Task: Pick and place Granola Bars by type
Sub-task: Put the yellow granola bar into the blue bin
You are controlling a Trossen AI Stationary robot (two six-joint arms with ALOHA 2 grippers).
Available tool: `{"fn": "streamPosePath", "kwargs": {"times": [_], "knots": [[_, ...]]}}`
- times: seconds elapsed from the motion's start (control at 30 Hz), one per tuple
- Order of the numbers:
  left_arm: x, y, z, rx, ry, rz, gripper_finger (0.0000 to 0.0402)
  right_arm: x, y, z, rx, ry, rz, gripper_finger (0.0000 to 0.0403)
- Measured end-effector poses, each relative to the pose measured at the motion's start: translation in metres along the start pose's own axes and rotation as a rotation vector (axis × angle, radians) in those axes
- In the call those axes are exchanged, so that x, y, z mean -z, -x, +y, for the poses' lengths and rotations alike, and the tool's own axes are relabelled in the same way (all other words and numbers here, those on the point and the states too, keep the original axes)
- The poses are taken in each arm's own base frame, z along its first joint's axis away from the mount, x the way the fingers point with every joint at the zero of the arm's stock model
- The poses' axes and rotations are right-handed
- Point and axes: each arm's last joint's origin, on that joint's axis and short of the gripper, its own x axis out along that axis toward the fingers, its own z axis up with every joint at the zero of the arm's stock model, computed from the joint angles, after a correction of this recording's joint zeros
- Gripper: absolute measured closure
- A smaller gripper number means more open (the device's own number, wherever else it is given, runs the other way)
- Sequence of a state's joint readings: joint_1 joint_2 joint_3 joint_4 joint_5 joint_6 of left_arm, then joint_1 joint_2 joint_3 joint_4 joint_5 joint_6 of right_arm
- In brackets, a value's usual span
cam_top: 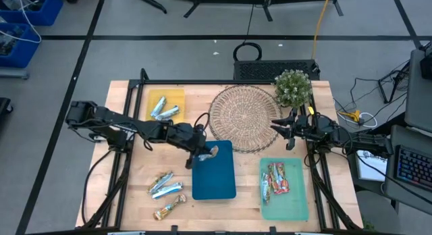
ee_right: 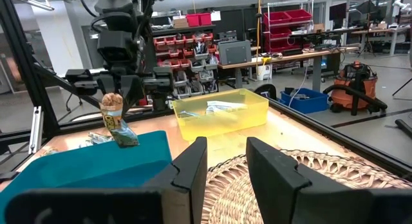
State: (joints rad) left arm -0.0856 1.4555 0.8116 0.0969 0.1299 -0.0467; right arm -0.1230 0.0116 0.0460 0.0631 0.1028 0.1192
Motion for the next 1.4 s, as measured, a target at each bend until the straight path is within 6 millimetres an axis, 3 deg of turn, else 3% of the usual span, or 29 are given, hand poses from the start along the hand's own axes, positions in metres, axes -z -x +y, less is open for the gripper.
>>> {"fn": "streamPosePath", "kwargs": {"times": [0.4, 0.83, 1.13, 1.4], "knots": [[0.001, 0.0, 0.001, -0.027, 0.003, 0.005, 0.0397, 0.0, 0.0, 0.0, 0.0, 0.0, 0.0, 0.0303], [0.022, -0.027, 0.005, -0.035, 0.079, 0.103, 0.0396, 0.0, 0.0, 0.0, 0.0, 0.0, 0.0, 0.0303], [0.019, -0.027, 0.005, -0.032, 0.084, 0.075, 0.0328, 0.0, 0.0, 0.0, 0.0, 0.0, 0.0, 0.0303], [0.018, -0.027, 0.005, -0.031, 0.082, 0.062, 0.0316, 0.0, 0.0, 0.0, 0.0, 0.0, 0.0, 0.0303]]}}
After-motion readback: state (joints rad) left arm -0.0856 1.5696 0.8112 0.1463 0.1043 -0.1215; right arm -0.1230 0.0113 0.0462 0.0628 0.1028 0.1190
